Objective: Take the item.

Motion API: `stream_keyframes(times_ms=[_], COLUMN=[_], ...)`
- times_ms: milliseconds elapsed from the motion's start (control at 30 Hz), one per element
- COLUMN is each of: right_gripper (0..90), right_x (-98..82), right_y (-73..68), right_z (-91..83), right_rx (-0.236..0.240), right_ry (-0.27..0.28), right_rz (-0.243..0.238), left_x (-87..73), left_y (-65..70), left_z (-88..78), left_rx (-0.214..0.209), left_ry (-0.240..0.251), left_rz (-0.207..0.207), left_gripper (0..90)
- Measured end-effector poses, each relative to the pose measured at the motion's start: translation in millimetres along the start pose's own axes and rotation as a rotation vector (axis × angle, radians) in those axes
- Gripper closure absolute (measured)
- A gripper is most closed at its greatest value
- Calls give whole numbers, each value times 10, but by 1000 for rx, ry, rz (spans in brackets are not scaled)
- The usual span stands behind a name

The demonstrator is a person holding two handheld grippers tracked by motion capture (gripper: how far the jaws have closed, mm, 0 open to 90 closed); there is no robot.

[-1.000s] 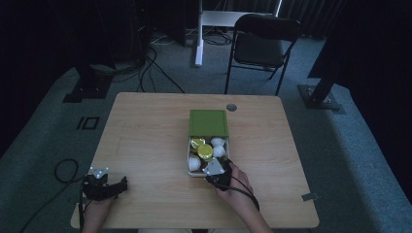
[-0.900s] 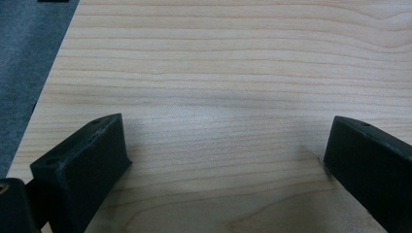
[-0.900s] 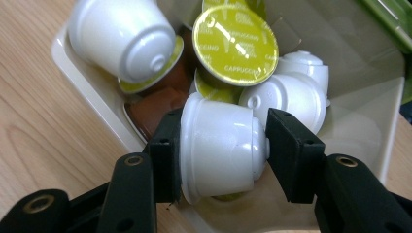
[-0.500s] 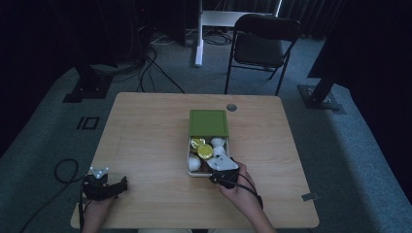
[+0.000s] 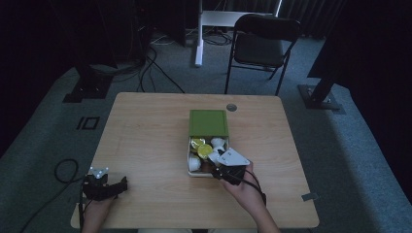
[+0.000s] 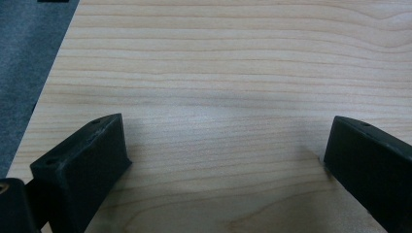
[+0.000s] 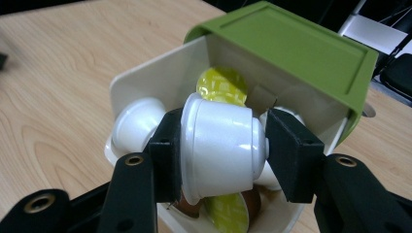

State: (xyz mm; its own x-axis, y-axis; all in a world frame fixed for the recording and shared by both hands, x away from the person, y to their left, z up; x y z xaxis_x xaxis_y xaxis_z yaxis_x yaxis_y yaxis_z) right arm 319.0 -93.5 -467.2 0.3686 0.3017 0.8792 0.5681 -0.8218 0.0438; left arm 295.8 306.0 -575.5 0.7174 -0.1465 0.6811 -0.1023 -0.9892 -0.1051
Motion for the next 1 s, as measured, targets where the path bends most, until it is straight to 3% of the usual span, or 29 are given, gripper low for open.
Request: stream_keyframes(times_ms=[267, 500, 767, 933, 1000], right_gripper=[513, 514, 514, 514, 515], right_x=[143, 269, 394, 400, 379], right_y=[60, 176, 454, 657, 732], right_z=[-117, -228, -337, -390, -386], right_rx=[17, -7, -65, -120, -137], right_ry=[69, 138, 202, 263, 263], right_rz=[30, 57, 78, 127, 137], left_x=[-1, -1, -1, -1, -1], left_y=[0, -1, -1, -1, 0], left_z=[0, 0, 0, 0, 0], left_rx=[-1, 0, 0, 0, -1], left_ry=[1, 0, 0, 0, 1], left_rz=[1, 1, 1, 1, 0], left_gripper=[21, 21, 21, 21, 21])
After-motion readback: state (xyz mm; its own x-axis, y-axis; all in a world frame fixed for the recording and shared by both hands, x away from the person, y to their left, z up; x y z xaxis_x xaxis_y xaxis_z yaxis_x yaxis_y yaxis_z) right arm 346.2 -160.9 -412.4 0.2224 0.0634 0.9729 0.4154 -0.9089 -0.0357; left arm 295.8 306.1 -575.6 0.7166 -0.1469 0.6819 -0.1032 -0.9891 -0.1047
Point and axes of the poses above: each handheld gripper's, and its own axes: z roughly forward along the jaws, x roughly out of its top, y roughly to its right, the point moved 4 cm from there along z, roughly forward along the jaws, and after that the axes turned 8 degrees about z, right-handed, at the moved point
